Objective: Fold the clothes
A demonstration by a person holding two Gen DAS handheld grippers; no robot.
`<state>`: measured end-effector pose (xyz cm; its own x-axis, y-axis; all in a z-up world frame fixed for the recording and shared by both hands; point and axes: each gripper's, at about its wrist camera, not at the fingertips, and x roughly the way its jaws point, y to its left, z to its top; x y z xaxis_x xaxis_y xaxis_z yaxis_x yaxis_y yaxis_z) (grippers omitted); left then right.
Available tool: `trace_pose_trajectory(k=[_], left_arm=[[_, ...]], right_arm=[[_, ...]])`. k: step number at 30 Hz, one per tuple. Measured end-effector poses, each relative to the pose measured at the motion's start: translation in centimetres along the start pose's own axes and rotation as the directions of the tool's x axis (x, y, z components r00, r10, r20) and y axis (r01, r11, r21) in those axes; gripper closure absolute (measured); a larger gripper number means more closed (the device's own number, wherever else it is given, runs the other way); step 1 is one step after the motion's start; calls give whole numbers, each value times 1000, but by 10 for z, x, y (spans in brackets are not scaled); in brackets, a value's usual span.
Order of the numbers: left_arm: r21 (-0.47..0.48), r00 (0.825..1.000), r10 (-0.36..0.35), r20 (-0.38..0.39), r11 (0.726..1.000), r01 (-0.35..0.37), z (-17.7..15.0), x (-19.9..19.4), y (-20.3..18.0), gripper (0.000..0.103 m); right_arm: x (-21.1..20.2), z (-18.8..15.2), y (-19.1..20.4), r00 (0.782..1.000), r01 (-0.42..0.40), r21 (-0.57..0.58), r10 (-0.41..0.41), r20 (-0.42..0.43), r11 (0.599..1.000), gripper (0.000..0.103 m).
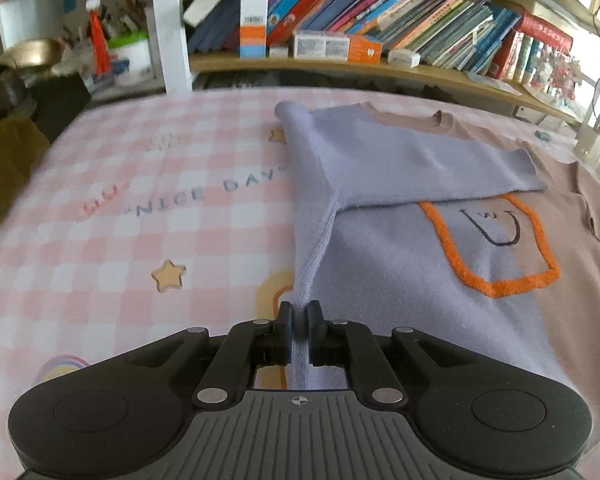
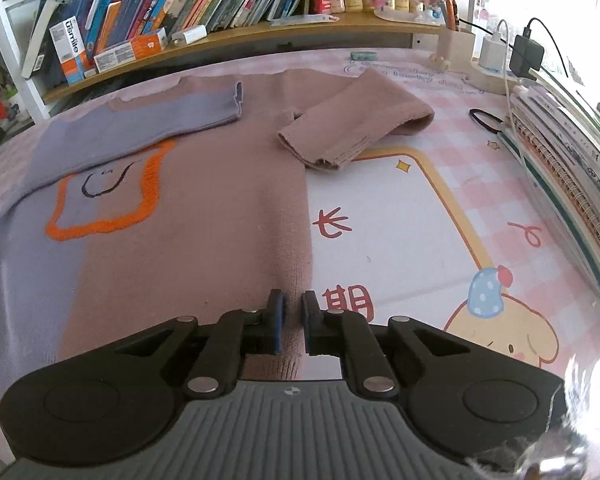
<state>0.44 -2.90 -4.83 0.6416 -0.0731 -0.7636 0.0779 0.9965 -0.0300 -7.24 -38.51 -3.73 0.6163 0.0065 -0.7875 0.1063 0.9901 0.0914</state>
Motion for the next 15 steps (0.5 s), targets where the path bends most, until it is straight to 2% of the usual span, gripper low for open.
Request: trace_pose_trajectory(k=[1, 3, 7, 15], left_arm=[[11, 1000, 15, 7, 1000, -15, 2, -2, 0, 90], [23, 999, 39, 27, 999, -40, 4, -8, 1, 87], [60, 994, 52, 91, 997, -58, 13, -22, -3, 87], [171, 994, -32, 107, 985, 13, 24, -18, -22, 86]], right_arm=[[-1, 2, 0, 1000, 4, 5, -4, 4, 1000, 78], [-2, 6, -1, 1000, 5, 10, -6, 24, 1000, 69], [-3, 20, 2, 998, 4, -21, -3, 70, 1000, 69], [14, 38, 25, 998, -6, -59, 11, 70, 998, 69]])
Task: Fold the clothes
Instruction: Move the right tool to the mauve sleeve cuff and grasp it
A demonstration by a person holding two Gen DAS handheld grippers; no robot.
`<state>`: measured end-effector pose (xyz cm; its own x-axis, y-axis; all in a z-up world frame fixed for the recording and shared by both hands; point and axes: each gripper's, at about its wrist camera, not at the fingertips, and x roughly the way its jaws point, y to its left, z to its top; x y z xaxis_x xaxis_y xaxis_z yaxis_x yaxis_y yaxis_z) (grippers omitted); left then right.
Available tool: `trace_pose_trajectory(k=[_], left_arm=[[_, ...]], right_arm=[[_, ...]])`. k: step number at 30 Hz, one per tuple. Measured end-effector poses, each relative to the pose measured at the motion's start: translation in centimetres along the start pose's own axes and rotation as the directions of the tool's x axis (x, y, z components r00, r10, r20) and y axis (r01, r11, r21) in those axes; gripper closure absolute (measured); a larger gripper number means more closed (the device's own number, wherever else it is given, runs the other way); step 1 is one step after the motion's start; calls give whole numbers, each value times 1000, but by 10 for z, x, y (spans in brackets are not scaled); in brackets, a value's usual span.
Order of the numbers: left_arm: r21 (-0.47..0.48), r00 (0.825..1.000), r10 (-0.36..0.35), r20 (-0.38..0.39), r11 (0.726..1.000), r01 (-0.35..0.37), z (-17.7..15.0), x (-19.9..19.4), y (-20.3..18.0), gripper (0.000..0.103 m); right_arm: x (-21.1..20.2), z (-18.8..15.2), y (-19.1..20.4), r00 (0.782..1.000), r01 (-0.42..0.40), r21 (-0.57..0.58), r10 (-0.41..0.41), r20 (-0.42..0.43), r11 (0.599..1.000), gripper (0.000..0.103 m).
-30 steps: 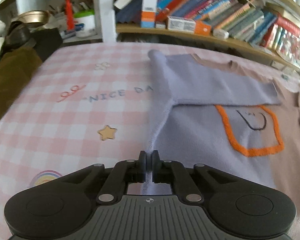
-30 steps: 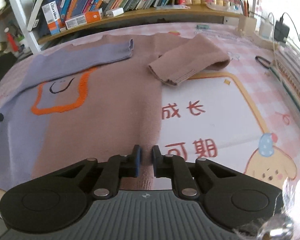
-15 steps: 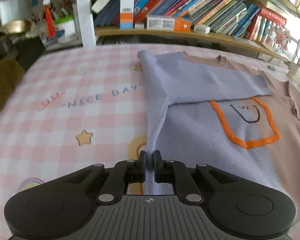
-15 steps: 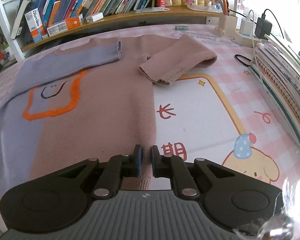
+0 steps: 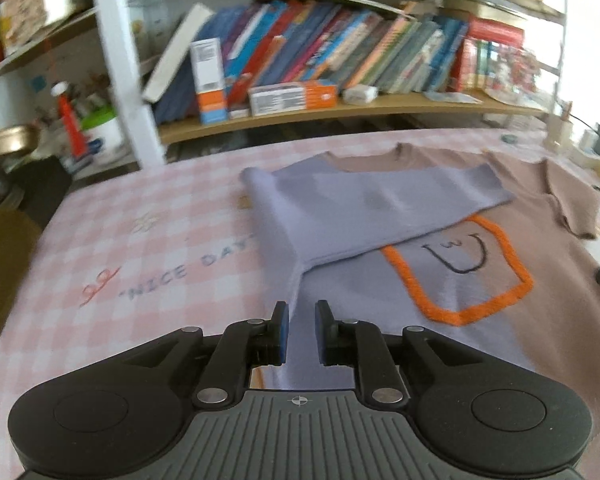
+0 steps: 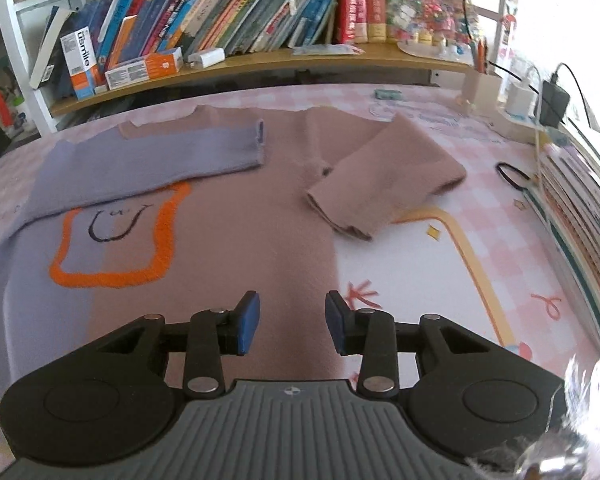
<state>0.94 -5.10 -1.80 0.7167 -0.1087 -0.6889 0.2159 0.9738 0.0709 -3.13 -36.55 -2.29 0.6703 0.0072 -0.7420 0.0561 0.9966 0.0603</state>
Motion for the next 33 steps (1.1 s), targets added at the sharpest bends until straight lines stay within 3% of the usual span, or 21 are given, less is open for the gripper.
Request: trace_pose_trajectory(k=[8, 16, 20, 22, 23, 24, 30, 33], left_arm=[[-28, 999, -22, -24, 999, 21, -3, 23, 27, 86], [-59, 998, -38, -56, 998, 35, -6, 49, 41, 66], [-57, 997, -38, -67, 998, 34, -7, 58, 40, 67], [-65, 997, -48, -65, 997, 44, -8, 60, 41, 81], [-68, 997, -18, -71, 998, 13, -8, 61, 41, 96], [-70, 997, 13, -79, 997, -19, -8, 62, 41, 103], [-128, 979, 161, -122, 976, -176, -8, 63, 42, 102], [-177, 971, 229, -62, 955, -237, -3, 49, 29, 96]], right_arm=[[7, 14, 18, 996, 90, -40, -89, 14, 995, 69], [11, 31, 27, 988, 151, -63, -148, 42, 987, 67], [17, 38, 26, 987, 156, -71, -152, 53, 985, 66], [22, 43, 23, 987, 156, -83, -152, 54, 984, 66], [24, 45, 21, 987, 156, -88, -152, 55, 984, 66], [27, 47, 19, 987, 155, -94, -150, 56, 983, 66], [45, 58, 2, 995, 89, -154, -83, 48, 984, 60], [50, 62, -10, 998, 59, -174, -52, 48, 983, 59]])
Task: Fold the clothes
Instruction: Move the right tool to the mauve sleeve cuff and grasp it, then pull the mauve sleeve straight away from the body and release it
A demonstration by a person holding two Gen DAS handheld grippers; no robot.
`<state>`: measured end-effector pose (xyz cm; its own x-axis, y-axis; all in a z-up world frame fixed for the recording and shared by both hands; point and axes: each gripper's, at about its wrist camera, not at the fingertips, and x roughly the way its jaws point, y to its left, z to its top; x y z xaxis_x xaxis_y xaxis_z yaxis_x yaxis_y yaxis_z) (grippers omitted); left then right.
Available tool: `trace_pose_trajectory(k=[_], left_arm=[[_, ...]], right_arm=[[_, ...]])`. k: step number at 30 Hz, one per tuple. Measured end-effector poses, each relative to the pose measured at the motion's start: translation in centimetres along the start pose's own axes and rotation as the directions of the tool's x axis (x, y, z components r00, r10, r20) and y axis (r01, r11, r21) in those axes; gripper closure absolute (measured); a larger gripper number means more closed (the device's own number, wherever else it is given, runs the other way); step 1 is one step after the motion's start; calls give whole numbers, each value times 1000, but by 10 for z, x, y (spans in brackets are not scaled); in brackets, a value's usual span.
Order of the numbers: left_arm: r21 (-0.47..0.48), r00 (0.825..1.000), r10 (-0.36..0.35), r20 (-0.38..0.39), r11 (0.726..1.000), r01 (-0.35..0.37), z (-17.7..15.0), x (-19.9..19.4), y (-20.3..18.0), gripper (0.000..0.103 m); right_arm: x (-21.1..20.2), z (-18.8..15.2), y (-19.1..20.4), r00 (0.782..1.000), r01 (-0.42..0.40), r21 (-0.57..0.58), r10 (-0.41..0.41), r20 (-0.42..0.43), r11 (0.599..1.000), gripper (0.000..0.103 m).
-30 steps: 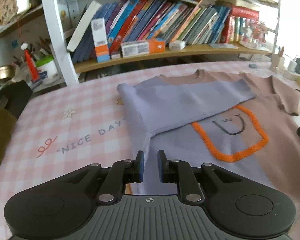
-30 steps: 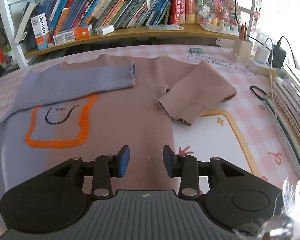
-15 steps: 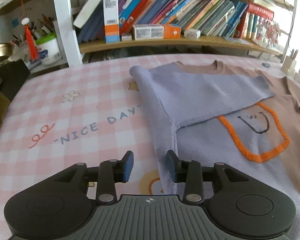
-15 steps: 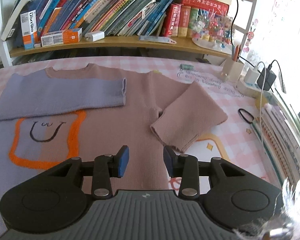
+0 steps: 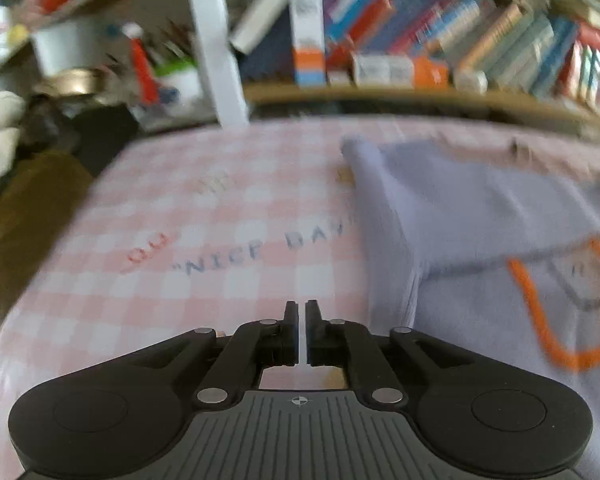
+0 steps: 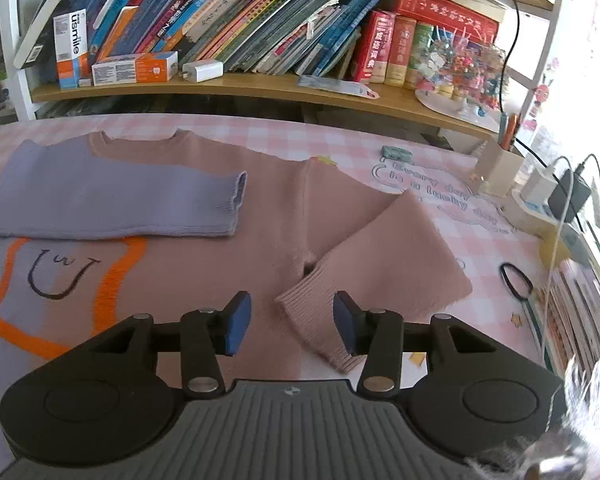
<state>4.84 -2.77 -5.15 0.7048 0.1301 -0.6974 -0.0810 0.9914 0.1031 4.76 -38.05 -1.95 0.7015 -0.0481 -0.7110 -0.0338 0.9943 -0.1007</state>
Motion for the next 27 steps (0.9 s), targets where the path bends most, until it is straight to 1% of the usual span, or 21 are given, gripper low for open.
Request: trace_pose_trajectory(k=[2, 5, 11, 13, 14, 15, 16, 17, 19, 21, 23, 24, 25, 27], left_arm=[[-12, 999, 18, 33, 1000, -17, 0, -12, -11, 95], [-2, 997, 9, 72, 1000, -9, -3, -31, -34, 94], [47, 996, -49, 72, 998, 46, -16, -55, -82, 93], [68, 996, -60, 70, 996, 55, -19, -61, -95, 93], [67, 996, -60, 68, 996, 55, -20, -62, -98, 93], [67, 996, -59, 66, 996, 55, -21, -64, -100, 93], [61, 996, -55, 65, 997, 52, -23, -65, -102, 93], [55, 997, -51, 64, 997, 47, -23, -65, -102, 93], [43, 997, -42, 69, 998, 39, -22, -66, -102, 93], [32, 997, -36, 75, 999, 34, -19, -68, -103, 93], [36, 996, -41, 80, 999, 38, -17, -68, -106, 93], [41, 996, -45, 81, 998, 42, -17, -68, -108, 93], [46, 995, -49, 83, 998, 45, -16, -68, -110, 93], [51, 995, -55, 78, 997, 51, -16, -68, -114, 93]], right_arm=[[4, 0, -8, 1000, -21, -15, 21, 2, 1000, 59], [9, 0, -16, 998, -56, -50, 57, 8, 997, 59], [23, 0, -20, 990, -143, -81, 143, -6, 986, 59], [30, -1, -22, 990, -139, -68, 137, -40, 988, 64], [32, -3, -24, 990, -135, -60, 132, -49, 989, 68], [31, -4, -26, 990, -138, -53, 136, -48, 989, 77], [30, -4, -30, 988, -152, -48, 149, -45, 987, 82], [27, -5, -34, 987, -160, -45, 158, -36, 986, 98], [16, -1, -46, 989, -150, -44, 151, 12, 988, 97], [4, 6, -62, 990, -119, -43, 122, 72, 992, 98], [-1, 19, -84, 990, -33, -43, 39, 132, 999, 98], [1, 27, -100, 988, 26, -32, -21, 153, 999, 98], [3, 35, -114, 983, 78, -18, -74, 167, 997, 98], [10, 46, -140, 975, 149, 9, -148, 165, 989, 98]])
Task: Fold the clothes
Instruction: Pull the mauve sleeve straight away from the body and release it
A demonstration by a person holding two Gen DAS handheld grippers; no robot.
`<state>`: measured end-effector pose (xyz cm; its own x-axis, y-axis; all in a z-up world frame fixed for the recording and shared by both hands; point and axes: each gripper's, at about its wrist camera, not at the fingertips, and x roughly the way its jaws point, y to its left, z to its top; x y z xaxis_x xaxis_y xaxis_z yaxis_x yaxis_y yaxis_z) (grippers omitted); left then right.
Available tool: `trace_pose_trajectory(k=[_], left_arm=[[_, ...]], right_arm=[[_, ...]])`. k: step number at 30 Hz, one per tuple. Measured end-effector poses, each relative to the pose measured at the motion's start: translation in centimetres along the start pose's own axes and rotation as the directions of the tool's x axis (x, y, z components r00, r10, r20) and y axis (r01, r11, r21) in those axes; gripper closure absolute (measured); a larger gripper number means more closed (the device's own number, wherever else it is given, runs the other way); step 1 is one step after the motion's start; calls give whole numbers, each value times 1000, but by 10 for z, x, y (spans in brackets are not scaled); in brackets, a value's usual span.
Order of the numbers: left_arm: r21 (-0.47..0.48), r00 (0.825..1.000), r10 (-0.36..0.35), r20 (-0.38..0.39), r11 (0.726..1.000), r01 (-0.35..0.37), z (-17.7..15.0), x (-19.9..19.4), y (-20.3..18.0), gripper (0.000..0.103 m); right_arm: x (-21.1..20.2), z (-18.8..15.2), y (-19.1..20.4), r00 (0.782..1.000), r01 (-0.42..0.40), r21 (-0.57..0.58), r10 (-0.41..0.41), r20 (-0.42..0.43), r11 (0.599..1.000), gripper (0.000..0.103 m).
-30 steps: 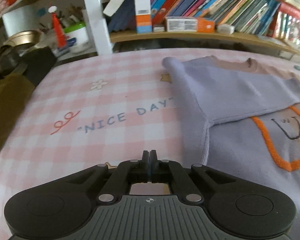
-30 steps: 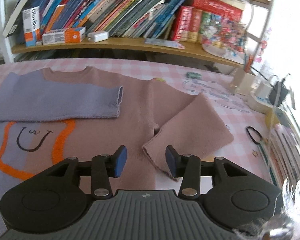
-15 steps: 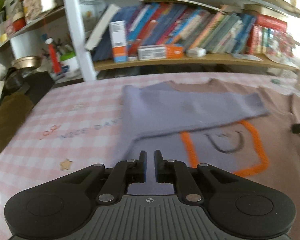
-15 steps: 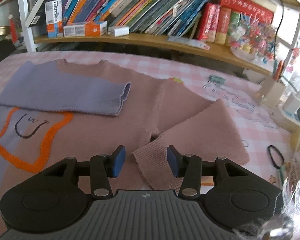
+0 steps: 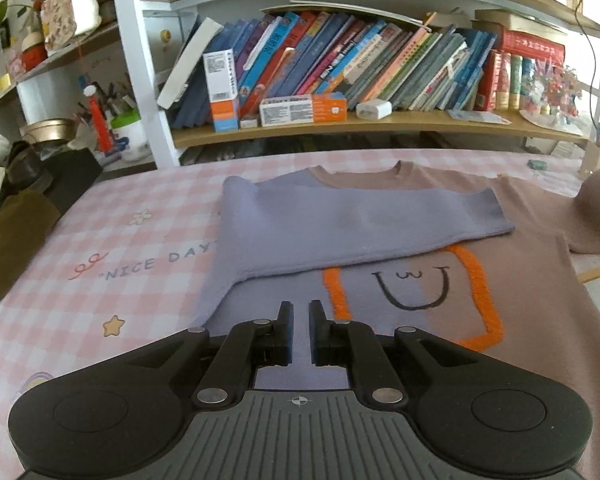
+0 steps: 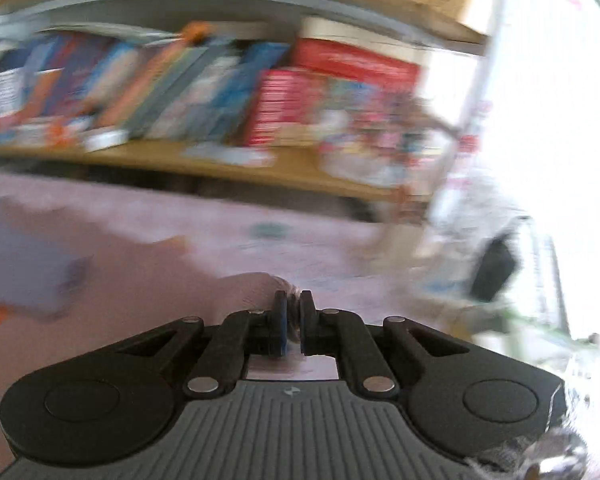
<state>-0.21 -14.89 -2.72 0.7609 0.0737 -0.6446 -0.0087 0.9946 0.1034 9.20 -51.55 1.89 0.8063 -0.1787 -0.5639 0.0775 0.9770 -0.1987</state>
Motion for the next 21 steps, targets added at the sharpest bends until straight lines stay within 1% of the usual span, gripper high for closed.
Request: trace_pose_trajectory(k=[5, 9, 12, 16, 21], left_arm=[[-2, 1000, 7, -14, 1000, -7, 0, 2, 1, 93], [-7, 998, 47, -43, 999, -47, -2, 8, 8, 93], [-25, 993, 75, -87, 997, -78, -6, 16, 15, 93], [-44, 986, 91, -142, 994, -98, -14, 29, 19, 93], [-25, 984, 86, -154, 996, -91, -14, 34, 12, 93]], right_arm=[[30, 10, -32, 993, 113, -31, -114, -18, 993, 98], [36, 15, -52, 981, 192, -9, -192, 1, 981, 98], [43, 21, -59, 980, 198, -16, -198, 22, 980, 98], [59, 32, -57, 978, 204, -51, -201, 55, 978, 99], [74, 51, -54, 969, 234, -75, -225, 105, 969, 99]])
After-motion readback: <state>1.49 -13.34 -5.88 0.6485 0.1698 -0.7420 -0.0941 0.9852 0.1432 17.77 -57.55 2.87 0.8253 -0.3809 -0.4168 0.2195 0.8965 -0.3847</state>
